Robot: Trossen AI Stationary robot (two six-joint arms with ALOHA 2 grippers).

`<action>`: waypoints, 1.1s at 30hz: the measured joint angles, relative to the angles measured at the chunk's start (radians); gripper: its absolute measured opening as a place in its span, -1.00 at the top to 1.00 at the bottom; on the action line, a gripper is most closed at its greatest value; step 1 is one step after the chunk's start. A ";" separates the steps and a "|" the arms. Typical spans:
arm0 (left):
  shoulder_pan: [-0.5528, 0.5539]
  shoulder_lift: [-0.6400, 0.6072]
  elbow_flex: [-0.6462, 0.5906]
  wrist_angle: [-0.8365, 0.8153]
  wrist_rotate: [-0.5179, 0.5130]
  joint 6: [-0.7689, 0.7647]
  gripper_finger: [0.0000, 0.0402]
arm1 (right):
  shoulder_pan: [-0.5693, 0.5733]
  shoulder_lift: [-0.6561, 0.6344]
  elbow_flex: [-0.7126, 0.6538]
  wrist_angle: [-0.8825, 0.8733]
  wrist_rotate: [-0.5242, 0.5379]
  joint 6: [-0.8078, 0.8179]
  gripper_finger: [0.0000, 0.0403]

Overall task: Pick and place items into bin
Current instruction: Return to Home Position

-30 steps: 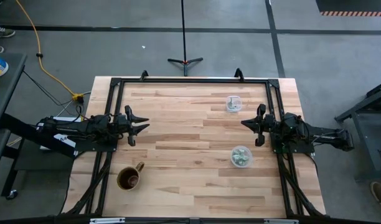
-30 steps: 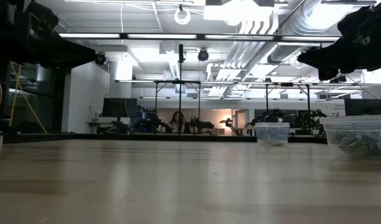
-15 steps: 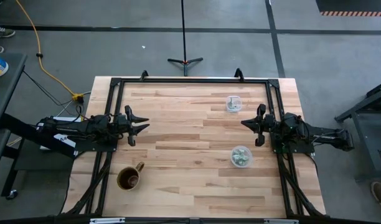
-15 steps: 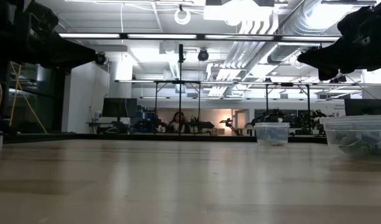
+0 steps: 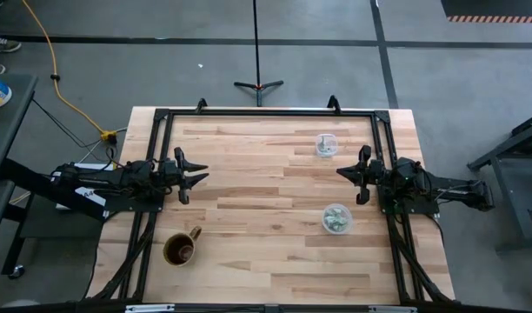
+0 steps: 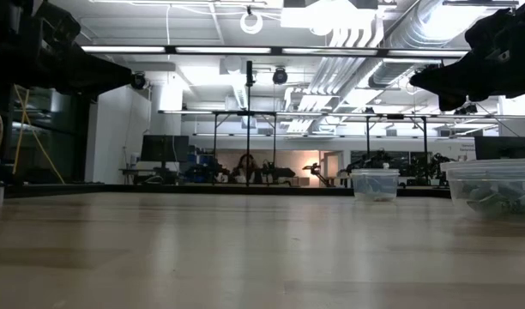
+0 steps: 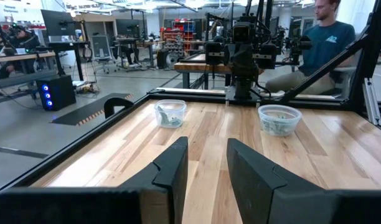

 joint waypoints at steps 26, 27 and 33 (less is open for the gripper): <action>0.000 0.000 0.000 0.000 0.000 0.000 0.27 | 0.000 0.000 0.000 0.000 0.000 0.000 0.97; 0.000 0.000 0.000 0.000 0.000 0.000 0.27 | 0.000 0.000 0.000 0.000 0.000 0.000 0.97; 0.000 0.000 0.000 0.000 0.000 0.000 0.27 | 0.000 0.000 0.000 0.000 0.000 0.000 0.98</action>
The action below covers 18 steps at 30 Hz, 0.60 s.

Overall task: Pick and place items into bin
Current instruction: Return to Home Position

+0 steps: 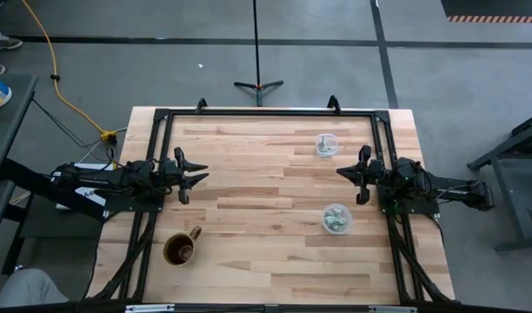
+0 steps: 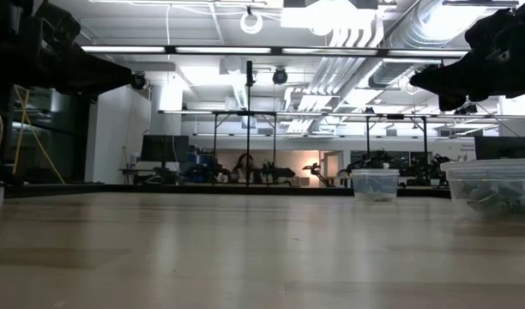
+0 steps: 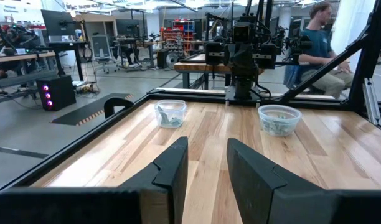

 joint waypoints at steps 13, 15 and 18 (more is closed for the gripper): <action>0.000 0.000 0.000 0.000 0.000 0.000 0.27 | 0.000 0.000 0.000 0.000 0.000 0.000 0.96; 0.000 0.000 0.000 0.000 0.000 0.000 0.27 | 0.000 0.000 0.000 0.000 0.000 0.000 0.96; 0.000 0.000 0.000 0.000 0.000 0.000 0.27 | 0.000 0.000 0.000 0.000 0.000 0.000 0.96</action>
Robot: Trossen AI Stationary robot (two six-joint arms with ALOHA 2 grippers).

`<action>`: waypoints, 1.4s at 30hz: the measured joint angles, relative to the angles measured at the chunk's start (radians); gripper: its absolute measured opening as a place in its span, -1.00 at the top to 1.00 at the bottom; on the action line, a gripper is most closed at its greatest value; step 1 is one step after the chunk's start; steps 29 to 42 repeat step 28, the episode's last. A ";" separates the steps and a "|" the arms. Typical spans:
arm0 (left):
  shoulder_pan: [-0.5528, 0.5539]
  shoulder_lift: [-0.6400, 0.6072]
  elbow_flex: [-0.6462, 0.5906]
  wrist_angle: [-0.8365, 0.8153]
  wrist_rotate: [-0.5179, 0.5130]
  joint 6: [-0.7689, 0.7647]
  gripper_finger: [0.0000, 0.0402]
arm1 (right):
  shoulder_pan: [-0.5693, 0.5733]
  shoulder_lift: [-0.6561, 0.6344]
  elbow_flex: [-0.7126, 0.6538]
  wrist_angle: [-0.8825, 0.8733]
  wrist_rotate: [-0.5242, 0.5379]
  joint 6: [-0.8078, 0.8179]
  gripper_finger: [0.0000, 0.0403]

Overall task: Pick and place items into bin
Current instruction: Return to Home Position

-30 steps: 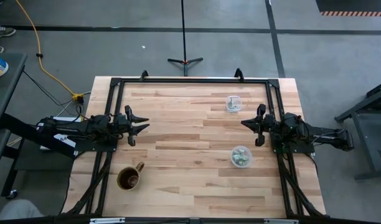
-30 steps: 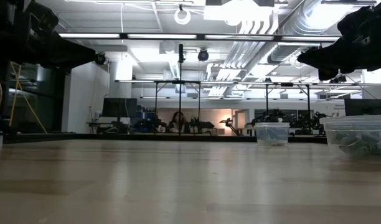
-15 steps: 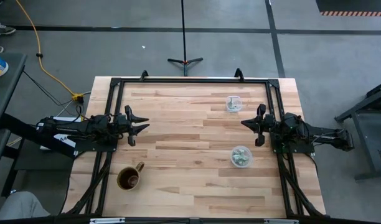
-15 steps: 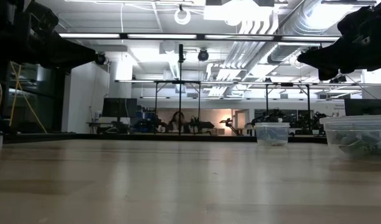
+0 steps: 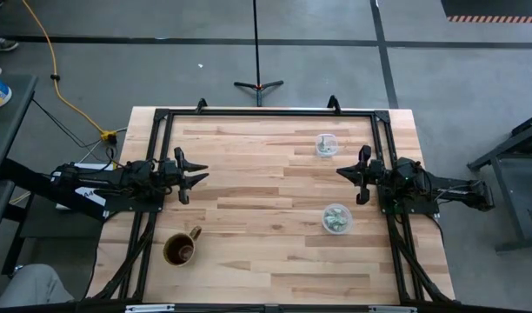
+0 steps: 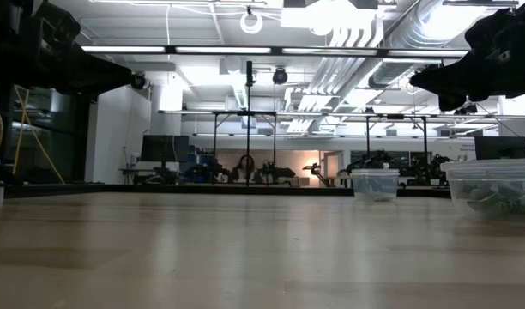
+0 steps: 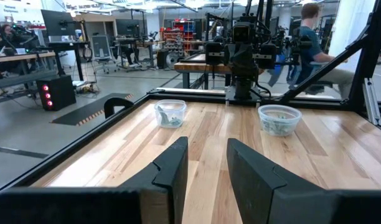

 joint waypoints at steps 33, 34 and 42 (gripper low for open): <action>0.000 0.000 0.000 0.000 0.000 0.000 0.27 | 0.000 0.000 0.000 0.000 0.000 0.000 0.98; 0.000 0.000 0.000 0.000 0.000 0.000 0.27 | 0.000 0.000 0.000 0.000 0.000 0.000 0.98; 0.000 0.000 0.000 0.000 0.000 0.000 0.27 | 0.000 0.000 0.000 0.000 0.000 0.000 0.98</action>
